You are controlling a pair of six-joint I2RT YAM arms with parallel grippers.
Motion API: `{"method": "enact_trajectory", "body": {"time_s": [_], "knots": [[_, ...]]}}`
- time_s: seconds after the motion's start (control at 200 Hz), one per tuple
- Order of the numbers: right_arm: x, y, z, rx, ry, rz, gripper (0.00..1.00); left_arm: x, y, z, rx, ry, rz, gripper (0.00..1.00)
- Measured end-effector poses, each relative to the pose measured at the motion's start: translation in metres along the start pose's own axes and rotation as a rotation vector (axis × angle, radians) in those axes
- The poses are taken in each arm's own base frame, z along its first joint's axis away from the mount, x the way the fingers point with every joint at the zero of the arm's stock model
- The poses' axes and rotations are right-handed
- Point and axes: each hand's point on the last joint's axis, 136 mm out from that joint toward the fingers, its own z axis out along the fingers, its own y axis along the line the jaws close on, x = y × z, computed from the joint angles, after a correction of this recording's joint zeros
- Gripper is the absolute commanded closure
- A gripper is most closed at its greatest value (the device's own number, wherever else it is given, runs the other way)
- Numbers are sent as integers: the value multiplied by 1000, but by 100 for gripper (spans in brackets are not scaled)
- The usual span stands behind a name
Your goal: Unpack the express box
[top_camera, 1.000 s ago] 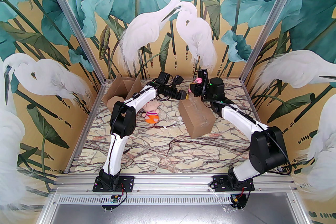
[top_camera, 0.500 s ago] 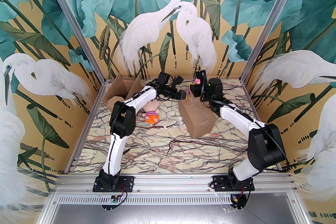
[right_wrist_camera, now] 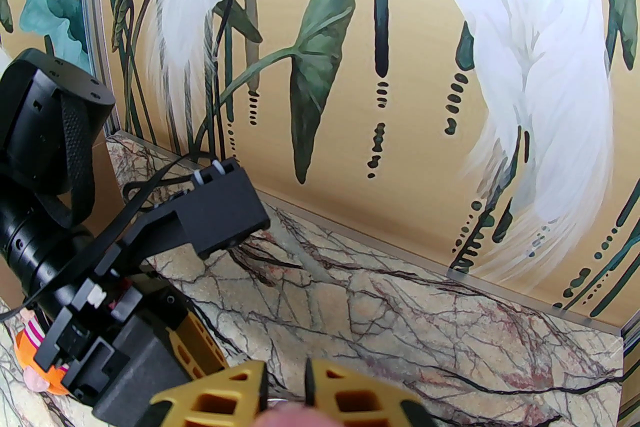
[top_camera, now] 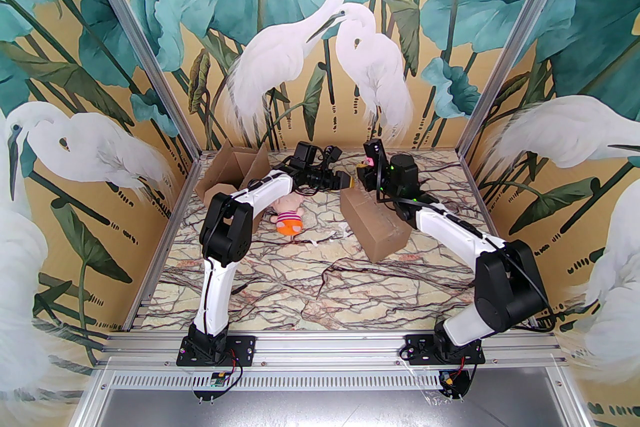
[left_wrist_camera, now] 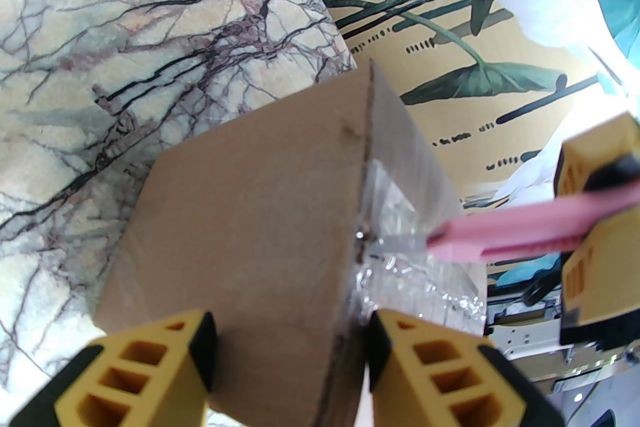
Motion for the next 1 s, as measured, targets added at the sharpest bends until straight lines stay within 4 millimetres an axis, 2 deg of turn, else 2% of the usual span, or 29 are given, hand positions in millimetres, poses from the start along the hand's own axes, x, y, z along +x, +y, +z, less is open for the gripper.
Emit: {"method": "enact_trajectory", "body": {"time_s": [0.455, 0.725, 0.835, 1.0], "knots": [[5, 6, -19, -2, 18, -58, 100, 1, -2, 0, -2, 7, -34, 51], [8, 9, -28, -6, 24, -60, 100, 4, -5, 1, -9, 14, -40, 49], [8, 15, -28, -38, 20, -58, 100, 13, -4, -6, -43, 0, -47, 49], [7, 31, -28, -138, 8, -48, 100, 34, -8, -29, -107, -38, -78, 49]]}}
